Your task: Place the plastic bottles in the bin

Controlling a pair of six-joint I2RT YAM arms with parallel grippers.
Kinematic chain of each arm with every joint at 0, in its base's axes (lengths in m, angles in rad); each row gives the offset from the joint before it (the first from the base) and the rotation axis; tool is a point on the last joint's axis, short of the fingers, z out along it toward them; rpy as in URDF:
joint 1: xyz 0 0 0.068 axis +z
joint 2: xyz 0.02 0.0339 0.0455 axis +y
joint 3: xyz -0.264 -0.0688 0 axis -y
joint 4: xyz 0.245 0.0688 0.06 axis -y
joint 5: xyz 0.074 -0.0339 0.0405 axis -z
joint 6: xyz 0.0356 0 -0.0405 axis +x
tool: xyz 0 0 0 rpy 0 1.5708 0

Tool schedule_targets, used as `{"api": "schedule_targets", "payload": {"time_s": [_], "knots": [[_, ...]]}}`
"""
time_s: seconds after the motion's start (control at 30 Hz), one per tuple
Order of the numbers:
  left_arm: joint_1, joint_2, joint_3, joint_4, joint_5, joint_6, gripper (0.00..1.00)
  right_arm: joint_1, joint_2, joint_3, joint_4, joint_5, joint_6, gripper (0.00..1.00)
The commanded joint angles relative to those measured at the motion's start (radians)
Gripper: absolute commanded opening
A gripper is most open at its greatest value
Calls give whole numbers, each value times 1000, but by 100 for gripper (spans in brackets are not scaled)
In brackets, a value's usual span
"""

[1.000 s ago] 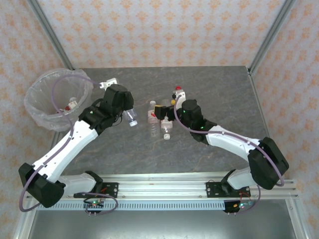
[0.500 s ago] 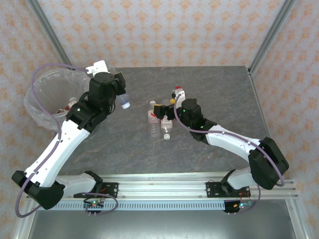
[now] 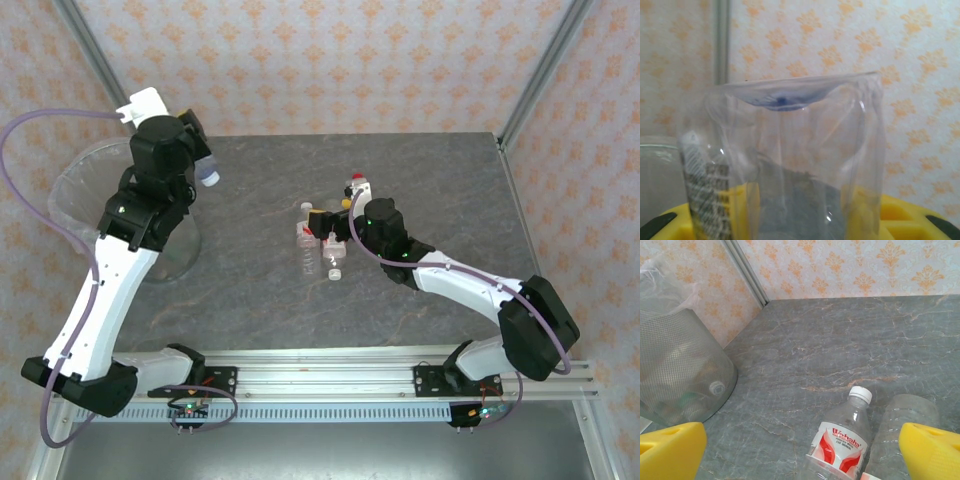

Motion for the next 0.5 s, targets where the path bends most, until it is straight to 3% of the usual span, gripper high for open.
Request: {"api": "schedule_targets", "payload": {"time_s": [0.0, 0.23, 0.47], "knots": [[50, 8, 33, -54, -47, 35, 39, 6, -26, 38, -10, -6, -21, 99], [173, 4, 37, -91, -48, 40, 39, 6, -28, 40, -17, -3, -20, 99], [311, -9, 8, -167, -219, 21, 39, 8, -27, 42, -20, -4, -21, 99]]}}
